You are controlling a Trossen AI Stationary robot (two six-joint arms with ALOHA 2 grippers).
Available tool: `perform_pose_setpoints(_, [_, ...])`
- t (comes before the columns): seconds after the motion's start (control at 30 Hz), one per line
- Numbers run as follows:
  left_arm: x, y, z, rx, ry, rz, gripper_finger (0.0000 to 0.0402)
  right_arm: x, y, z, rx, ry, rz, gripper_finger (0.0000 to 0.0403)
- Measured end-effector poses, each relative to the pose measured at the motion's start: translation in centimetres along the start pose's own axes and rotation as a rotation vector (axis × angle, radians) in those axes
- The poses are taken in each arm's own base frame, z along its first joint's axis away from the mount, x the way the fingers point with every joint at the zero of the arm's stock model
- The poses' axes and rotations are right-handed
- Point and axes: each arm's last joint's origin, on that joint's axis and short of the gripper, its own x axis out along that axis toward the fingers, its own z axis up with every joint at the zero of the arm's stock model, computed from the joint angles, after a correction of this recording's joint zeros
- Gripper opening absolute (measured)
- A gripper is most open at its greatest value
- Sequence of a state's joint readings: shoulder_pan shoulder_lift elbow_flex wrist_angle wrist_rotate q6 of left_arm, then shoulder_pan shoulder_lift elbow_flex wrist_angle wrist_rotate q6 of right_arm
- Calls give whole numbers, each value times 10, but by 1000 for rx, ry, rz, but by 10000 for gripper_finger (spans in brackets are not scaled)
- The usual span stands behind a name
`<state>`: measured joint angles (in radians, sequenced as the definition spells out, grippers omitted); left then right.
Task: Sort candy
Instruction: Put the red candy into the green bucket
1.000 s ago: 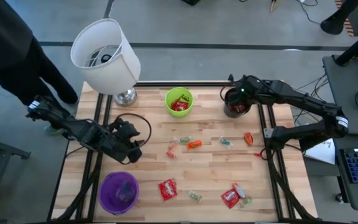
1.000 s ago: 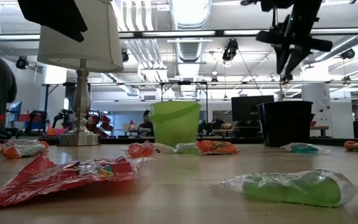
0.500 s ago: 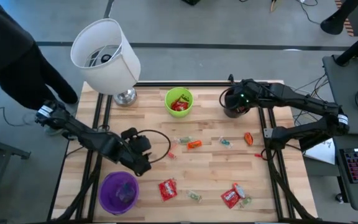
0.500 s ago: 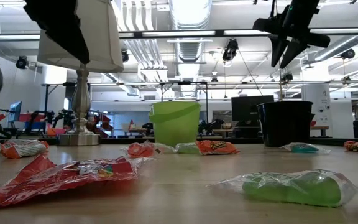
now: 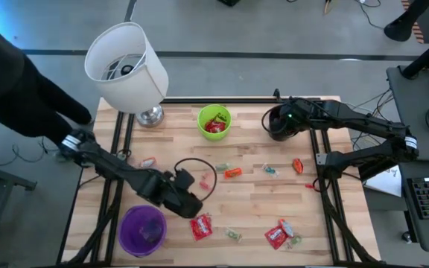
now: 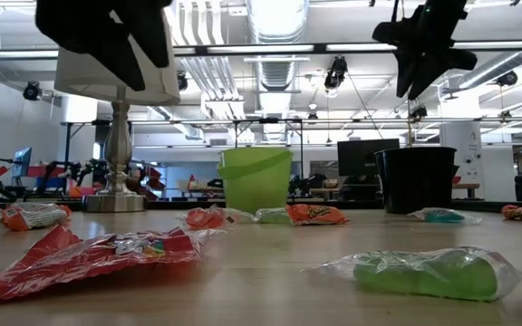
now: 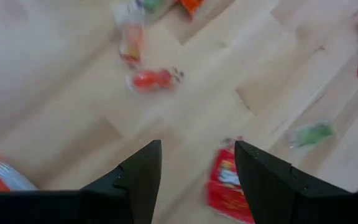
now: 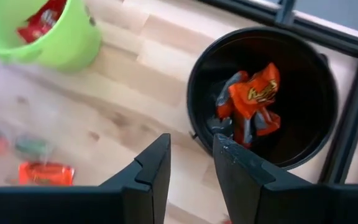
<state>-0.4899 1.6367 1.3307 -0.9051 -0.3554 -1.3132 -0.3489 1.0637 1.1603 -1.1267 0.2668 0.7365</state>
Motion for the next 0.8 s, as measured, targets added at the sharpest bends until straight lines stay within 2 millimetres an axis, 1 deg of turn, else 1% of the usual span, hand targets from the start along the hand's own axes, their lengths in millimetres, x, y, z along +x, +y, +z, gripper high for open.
perform_pose_setpoints(0.13, [16,-18,-6,-116,44,40,185,0,1,-1,-59,26,29,116])
perform_pose_setpoints(0.27, [31,-26,-16,-244,106,143,185,0,1,-1,-131,26,31,116])
perform_pose_setpoints(0.43, [43,-37,-32,-366,243,179,185,0,1,-2,-193,27,31,118])
perform_pose_setpoints(0.5, [46,-39,-38,-404,260,189,185,0,1,-2,-219,27,32,118])
perform_pose_setpoints(0.63, [47,-45,-41,-466,266,169,185,0,1,-2,-236,25,33,118])
perform_pose_setpoints(0.8, [63,-51,-46,-492,285,153,185,-1,1,-2,-263,24,34,116])
